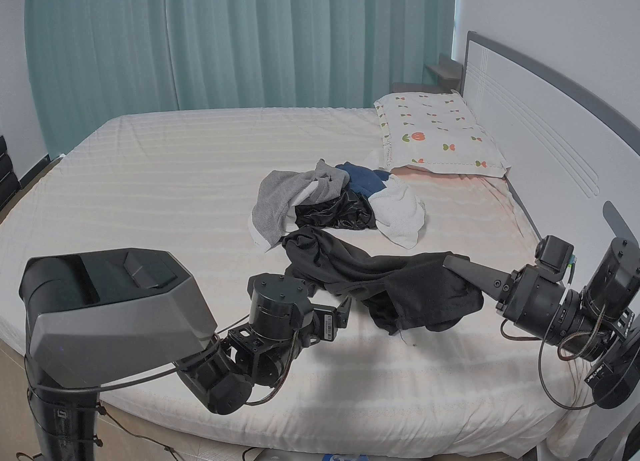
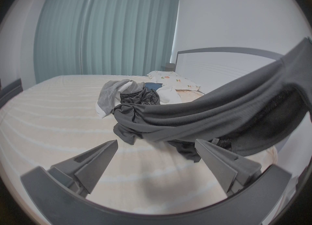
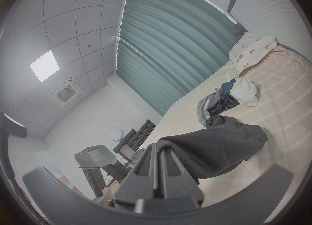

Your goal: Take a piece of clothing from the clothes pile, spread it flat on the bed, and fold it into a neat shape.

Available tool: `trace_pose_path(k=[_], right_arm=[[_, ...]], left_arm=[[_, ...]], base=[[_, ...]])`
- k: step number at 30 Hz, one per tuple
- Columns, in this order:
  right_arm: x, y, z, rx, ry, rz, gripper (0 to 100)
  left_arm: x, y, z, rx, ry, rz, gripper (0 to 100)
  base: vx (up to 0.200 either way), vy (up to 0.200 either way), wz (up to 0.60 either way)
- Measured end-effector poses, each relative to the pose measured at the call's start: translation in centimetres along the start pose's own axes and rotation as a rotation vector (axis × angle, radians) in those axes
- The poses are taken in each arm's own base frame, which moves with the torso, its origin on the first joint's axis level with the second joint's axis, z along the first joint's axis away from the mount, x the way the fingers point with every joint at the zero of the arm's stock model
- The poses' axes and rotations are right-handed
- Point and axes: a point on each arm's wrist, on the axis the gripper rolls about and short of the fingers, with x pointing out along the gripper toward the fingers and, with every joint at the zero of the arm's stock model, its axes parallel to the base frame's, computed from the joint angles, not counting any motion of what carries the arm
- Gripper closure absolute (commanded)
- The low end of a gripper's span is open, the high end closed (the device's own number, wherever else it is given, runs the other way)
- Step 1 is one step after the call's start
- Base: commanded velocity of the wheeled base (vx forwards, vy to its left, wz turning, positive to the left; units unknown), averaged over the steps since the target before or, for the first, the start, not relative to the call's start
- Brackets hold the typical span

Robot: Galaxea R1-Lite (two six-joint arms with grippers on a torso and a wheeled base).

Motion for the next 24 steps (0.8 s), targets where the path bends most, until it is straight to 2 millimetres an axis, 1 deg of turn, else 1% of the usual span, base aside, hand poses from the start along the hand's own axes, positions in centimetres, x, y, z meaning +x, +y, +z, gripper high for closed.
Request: trace_pose_path(k=[5, 8, 13, 17, 24], right_arm=[[-0.4, 1.1, 0.0, -0.003, 0.009, 0.03, 100], [-0.6, 1.6, 0.1, -0.009, 0.002, 0.051, 100], [-1.1, 2.6, 0.5, -0.028, -0.012, 0.092, 100], [-1.2, 3.3, 1.0, -0.05, -0.036, 0.121, 100], [-0.6, 4.3, 2.5, -0.075, -0.067, 0.157, 100]], left_arm=[[0.8, -0.8, -0.3, -0.061, -0.031, -0.023, 0], [1.6, -1.1, -0.1, -0.093, -0.073, -0.033, 0], [2.8, -1.0, -0.5, -0.125, -0.097, -0.028, 0], [3.6, -0.7, -0.7, -0.136, -0.104, -0.014, 0], [4.7, 1.0, -1.1, -0.173, -0.099, 0.03, 0]], base=[[0.0, 0.0, 0.0], [0.0, 0.0, 0.0], [0.0, 0.0, 0.0], [0.0, 0.0, 0.0], [0.0, 0.0, 0.0]])
